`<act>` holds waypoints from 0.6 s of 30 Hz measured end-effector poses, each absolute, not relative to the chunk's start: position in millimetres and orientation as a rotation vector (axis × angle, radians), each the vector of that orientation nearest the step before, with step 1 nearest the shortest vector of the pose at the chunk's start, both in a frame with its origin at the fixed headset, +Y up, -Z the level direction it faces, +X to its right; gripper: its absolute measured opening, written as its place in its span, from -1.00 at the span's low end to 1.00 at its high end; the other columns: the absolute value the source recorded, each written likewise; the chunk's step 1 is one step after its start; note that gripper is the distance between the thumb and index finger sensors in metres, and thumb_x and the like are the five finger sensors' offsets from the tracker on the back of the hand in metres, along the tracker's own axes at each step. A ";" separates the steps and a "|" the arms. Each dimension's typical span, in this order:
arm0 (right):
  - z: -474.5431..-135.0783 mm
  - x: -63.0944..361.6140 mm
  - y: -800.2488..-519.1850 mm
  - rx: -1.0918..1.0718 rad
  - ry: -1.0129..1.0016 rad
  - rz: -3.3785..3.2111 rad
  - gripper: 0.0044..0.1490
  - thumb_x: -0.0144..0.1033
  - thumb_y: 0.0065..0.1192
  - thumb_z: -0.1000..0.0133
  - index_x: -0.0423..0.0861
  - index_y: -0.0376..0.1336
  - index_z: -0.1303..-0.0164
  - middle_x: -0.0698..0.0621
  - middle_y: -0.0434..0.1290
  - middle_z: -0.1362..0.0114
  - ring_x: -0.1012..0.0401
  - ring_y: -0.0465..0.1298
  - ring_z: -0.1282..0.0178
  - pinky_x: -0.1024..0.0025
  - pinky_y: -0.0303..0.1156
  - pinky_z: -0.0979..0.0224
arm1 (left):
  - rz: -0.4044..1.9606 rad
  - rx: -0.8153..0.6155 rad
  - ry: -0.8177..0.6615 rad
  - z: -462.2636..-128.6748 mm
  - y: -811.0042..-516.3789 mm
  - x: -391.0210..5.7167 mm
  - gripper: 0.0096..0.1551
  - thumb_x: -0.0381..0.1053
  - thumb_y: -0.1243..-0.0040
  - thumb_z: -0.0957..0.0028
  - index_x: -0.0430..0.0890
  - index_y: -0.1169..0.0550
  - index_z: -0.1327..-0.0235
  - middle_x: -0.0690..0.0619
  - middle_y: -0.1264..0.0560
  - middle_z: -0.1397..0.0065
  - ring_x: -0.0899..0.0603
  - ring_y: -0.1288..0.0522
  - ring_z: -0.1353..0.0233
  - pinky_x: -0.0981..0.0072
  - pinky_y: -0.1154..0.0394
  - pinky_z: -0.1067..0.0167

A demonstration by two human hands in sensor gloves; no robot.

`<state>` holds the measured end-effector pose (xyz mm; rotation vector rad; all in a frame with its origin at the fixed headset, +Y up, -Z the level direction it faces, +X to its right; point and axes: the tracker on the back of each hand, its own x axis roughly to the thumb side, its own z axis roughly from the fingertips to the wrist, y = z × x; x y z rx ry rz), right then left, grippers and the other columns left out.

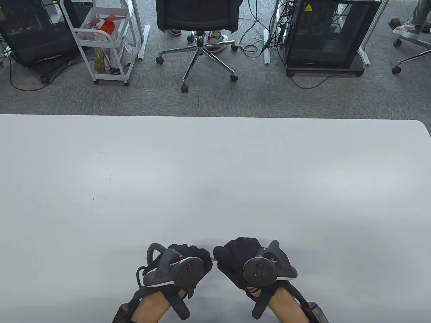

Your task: Remove fountain pen cap from fountain pen with right hand

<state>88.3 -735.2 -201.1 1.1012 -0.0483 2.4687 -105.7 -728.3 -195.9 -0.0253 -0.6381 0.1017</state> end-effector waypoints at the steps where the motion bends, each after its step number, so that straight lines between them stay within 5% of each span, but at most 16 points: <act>1: -201.4 89.7 -735.3 1.097 -0.061 2.483 -0.40 -0.05 0.08 -0.16 -0.04 0.18 -0.37 -0.19 0.37 -0.23 -0.11 0.41 -0.19 -0.15 0.19 -0.47 | 0.098 -0.031 -0.641 -196.2 -729.5 -105.3 -0.48 0.22 0.07 0.22 0.03 -0.49 0.06 0.12 -0.65 0.27 0.07 -0.66 0.43 -0.04 -0.60 0.14; 10: -209.3 109.1 -734.7 0.907 -0.208 2.605 -0.43 -0.05 0.18 -0.12 0.05 0.27 -0.34 -0.18 0.32 -0.31 -0.10 0.34 -0.28 -0.13 0.11 -0.52 | 0.130 0.058 -0.491 -201.9 -724.1 -130.7 -0.47 0.18 0.00 0.25 0.05 -0.55 0.04 0.01 -0.63 0.07 -0.09 -0.68 0.19 -0.19 -0.50 -0.05; 18: -222.2 96.7 -765.4 0.922 0.085 2.926 -0.45 -0.09 0.34 -0.04 0.02 0.41 -0.23 -0.13 0.56 -0.22 -0.07 0.54 -0.21 -0.14 0.28 -0.45 | 0.170 0.116 -0.382 -208.1 -719.2 -148.4 -0.46 0.21 -0.07 0.27 0.11 -0.63 0.05 -0.09 -0.53 -0.07 -0.13 -0.62 0.04 -0.25 -0.40 -0.16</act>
